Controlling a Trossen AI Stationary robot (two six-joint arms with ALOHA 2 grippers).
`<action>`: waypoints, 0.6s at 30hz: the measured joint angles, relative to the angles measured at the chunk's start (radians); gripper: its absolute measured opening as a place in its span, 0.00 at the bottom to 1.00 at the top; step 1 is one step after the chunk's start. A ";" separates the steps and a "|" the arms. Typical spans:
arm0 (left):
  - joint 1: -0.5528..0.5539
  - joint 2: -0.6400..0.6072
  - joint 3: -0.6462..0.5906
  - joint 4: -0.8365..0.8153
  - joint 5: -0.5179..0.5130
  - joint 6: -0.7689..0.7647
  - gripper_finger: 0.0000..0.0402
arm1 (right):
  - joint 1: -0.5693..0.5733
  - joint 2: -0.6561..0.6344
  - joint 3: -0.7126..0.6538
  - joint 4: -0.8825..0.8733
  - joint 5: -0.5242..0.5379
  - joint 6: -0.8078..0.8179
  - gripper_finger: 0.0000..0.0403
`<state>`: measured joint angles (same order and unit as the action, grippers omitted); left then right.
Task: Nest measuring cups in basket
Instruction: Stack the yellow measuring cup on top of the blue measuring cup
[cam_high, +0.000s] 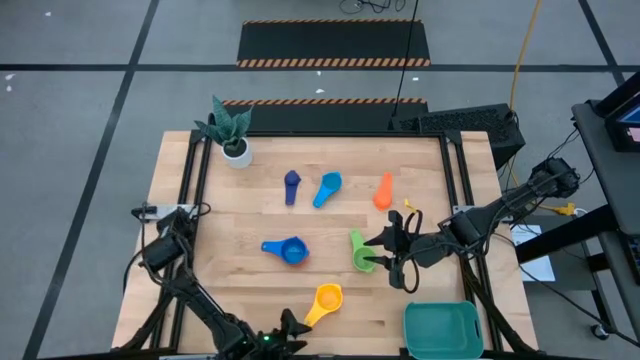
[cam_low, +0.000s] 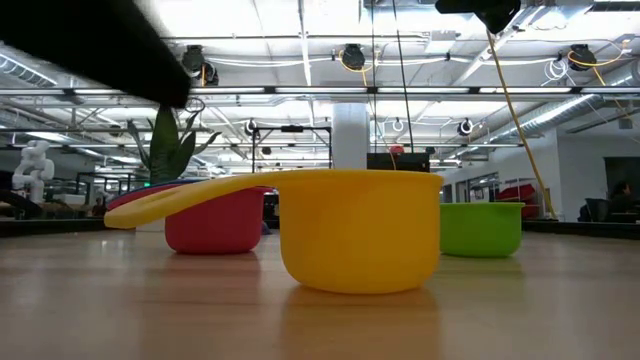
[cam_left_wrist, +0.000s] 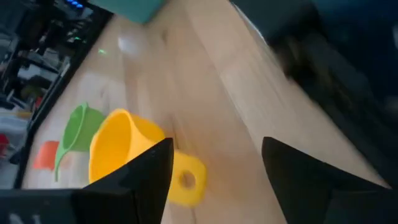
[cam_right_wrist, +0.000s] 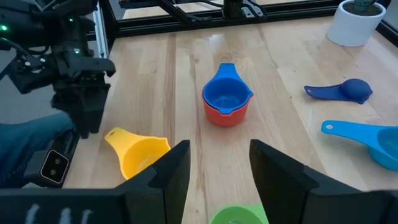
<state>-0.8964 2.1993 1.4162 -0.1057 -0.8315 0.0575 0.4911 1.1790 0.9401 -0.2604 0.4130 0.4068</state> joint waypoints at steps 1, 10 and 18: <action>0.007 0.001 0.000 0.021 -0.010 -0.025 0.63 | 0.000 0.000 0.000 0.000 0.000 0.000 0.40; 0.065 0.001 0.001 -0.034 -0.035 -0.128 0.64 | 0.000 0.000 0.000 0.000 0.000 0.000 0.40; 0.088 0.001 0.001 -0.157 -0.047 -0.227 0.64 | 0.000 0.000 0.000 -0.002 0.000 -0.003 0.40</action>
<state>-0.8079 2.2005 1.4170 -0.2628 -0.8790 -0.1696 0.4908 1.1790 0.9401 -0.2626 0.4133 0.4034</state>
